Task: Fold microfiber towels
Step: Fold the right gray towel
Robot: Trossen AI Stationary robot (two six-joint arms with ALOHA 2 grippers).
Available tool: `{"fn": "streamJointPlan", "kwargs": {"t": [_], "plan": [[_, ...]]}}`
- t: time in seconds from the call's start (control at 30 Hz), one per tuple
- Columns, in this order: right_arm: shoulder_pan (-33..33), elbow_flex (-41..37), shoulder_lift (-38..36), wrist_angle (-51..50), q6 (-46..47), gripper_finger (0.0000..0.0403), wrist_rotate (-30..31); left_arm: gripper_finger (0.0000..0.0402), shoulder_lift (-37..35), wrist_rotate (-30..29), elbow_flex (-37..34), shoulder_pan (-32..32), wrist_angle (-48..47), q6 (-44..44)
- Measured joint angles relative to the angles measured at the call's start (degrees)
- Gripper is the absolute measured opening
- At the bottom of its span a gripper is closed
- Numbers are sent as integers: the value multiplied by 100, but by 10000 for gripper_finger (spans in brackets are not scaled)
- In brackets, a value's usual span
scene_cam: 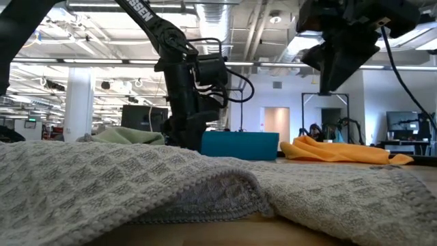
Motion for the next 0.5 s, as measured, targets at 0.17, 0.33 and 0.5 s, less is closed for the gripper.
{"fn": "streamJointPlan", "kwargs": {"t": [0.17, 0.33, 0.5], "plan": [[-61, 0, 0, -170, 1020, 117, -2, 9, 8, -65, 13, -11, 16, 179], [-137, -240, 0, 181, 1439, 117, -1, 3, -86, -96, 154, -123, -108, 436], [-532, -620, 2, 762, 1595, 117, -20, 2, -511, 65, 274, -390, -264, 809]]}}
